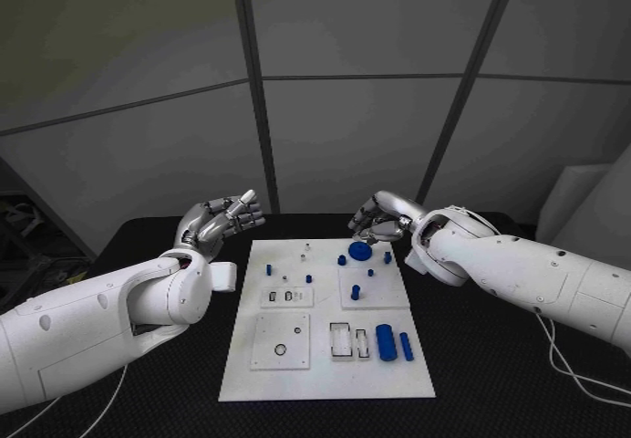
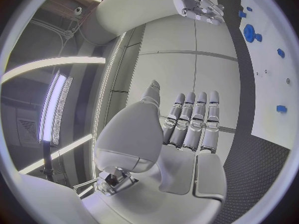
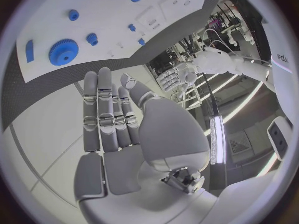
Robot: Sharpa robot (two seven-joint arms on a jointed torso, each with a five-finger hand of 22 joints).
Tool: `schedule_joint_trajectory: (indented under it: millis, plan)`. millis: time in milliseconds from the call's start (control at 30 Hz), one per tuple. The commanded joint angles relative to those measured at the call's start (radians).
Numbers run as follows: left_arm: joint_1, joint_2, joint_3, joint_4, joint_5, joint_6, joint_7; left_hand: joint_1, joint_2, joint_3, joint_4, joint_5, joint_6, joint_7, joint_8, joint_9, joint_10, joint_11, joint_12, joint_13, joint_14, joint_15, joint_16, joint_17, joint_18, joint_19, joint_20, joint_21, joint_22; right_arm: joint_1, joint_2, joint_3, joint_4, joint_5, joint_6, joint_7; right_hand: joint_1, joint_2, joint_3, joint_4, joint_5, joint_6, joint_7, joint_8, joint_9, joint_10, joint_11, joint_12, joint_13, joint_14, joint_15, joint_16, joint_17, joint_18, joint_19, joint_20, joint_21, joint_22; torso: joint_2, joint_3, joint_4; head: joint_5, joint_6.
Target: Assemble the parts on the task board
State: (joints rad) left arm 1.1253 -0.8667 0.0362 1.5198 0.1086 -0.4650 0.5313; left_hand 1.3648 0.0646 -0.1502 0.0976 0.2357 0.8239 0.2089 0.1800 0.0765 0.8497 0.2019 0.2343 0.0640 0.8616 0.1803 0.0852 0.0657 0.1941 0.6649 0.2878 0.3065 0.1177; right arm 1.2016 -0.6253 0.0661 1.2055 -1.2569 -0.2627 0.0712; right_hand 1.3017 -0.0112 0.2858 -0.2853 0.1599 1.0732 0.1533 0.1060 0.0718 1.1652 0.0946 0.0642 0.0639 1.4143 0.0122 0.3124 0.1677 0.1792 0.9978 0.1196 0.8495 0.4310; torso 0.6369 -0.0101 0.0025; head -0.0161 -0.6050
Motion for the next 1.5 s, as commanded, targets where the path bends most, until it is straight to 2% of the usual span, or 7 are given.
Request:
schedule_joint_trajectory:
  millis: [33,133,200,400,533,833,1500]
  plan:
    - [0.002,-0.010,0.001,0.034,-0.014,0.028,0.006,0.006,0.003,-0.003,-0.009,0.002,0.006,0.028,0.001,-0.002,0.007,0.000,-0.004,-0.001,0.010,0.000,-0.005,-0.001,-0.014,0.009,-0.003,0.004,-0.002,0.014,0.010,0.001,0.006,-0.263,0.100,-0.127,-0.004,-0.013,0.010,0.000,0.004,0.007,-0.001,-0.011,0.001,0.004,0.000,-0.004,-0.001,0.024,-0.006,0.026,0.022,0.005,0.008,-0.007,0.027,0.016,0.033,-0.0024,0.0133,-0.005,0.002]
    - [0.002,-0.016,0.001,0.056,-0.017,0.031,0.004,0.005,0.000,-0.006,-0.011,0.002,0.006,0.030,0.000,-0.002,0.008,0.001,-0.005,-0.001,0.010,0.001,-0.007,-0.001,-0.015,0.010,-0.002,0.003,-0.003,0.020,0.021,0.001,0.006,-0.328,0.124,-0.155,-0.011,-0.023,0.017,0.001,-0.003,0.009,-0.002,-0.020,0.001,-0.003,-0.001,-0.005,-0.001,0.048,-0.009,0.061,0.049,0.005,0.017,-0.010,0.052,0.030,0.049,-0.0044,0.0186,-0.008,0.005]
    - [0.002,-0.017,0.001,0.067,-0.017,0.033,0.003,0.005,0.000,-0.006,-0.011,0.002,0.006,0.030,0.000,-0.002,0.008,0.001,-0.006,-0.001,0.010,0.001,-0.007,-0.001,-0.015,0.010,-0.002,0.003,-0.003,0.022,0.028,0.001,0.005,-0.354,0.136,-0.165,-0.015,-0.029,0.022,0.001,-0.008,0.008,-0.001,-0.027,0.001,-0.012,-0.001,-0.004,-0.001,0.055,-0.009,0.088,0.071,-0.005,0.054,-0.011,0.106,0.101,0.054,-0.0057,0.0201,-0.010,0.004]
    - [0.002,-0.018,0.002,0.091,-0.025,0.040,0.001,0.005,0.000,-0.006,-0.012,0.002,0.006,0.031,0.000,-0.003,0.008,0.001,-0.006,-0.001,0.011,0.001,-0.008,-0.001,-0.015,0.010,-0.002,0.003,-0.003,0.025,0.046,0.000,0.001,-0.404,0.157,-0.186,-0.022,-0.048,0.030,0.004,-0.016,-0.031,0.004,-0.043,-0.005,-0.071,0.005,-0.002,0.000,0.078,-0.006,0.224,0.168,-0.050,0.205,-0.008,0.316,0.402,0.077,-0.0109,0.0271,-0.017,0.004]
    - [0.001,-0.020,0.002,0.101,-0.028,0.043,-0.001,0.005,0.000,-0.006,-0.012,0.002,0.006,0.031,0.000,-0.003,0.008,0.001,-0.006,-0.001,0.011,0.001,-0.008,-0.001,-0.015,0.010,-0.002,0.003,-0.003,0.026,0.053,0.000,-0.002,-0.415,0.162,-0.192,-0.025,-0.043,0.033,0.008,-0.015,-0.037,0.005,-0.042,-0.005,-0.079,0.009,-0.003,0.001,0.077,-0.002,0.342,0.246,-0.076,0.282,-0.004,0.428,0.569,0.088,-0.0126,0.0282,-0.020,0.005]
    - [0.001,-0.022,0.002,0.109,-0.030,0.047,-0.004,0.004,-0.001,-0.008,-0.014,0.002,0.006,0.032,-0.002,-0.003,0.008,0.002,-0.008,-0.001,0.010,0.002,-0.009,-0.001,-0.015,0.011,-0.002,0.003,-0.004,0.027,0.061,0.000,-0.010,-0.420,0.166,-0.193,-0.025,-0.038,0.039,0.009,-0.012,-0.035,0.007,-0.042,-0.004,-0.080,0.010,-0.003,0.001,0.061,0.001,0.394,0.278,-0.082,0.296,-0.003,0.458,0.611,0.098,-0.0145,0.0311,-0.029,-0.001]
    - [0.002,-0.027,0.003,0.118,-0.031,0.052,-0.011,0.003,-0.001,-0.010,-0.016,0.002,0.005,0.034,-0.004,-0.004,0.008,0.003,-0.010,-0.001,0.010,0.003,-0.012,-0.002,-0.016,0.012,-0.002,0.003,-0.005,0.027,0.076,0.000,-0.019,-0.421,0.196,-0.192,-0.046,0.013,0.110,0.027,-0.006,0.013,-0.007,-0.034,0.001,0.011,-0.006,0.000,0.004,0.078,-0.008,0.719,0.595,-0.127,0.429,-0.007,0.605,0.875,0.107,-0.0146,0.0321,-0.024,-0.006]
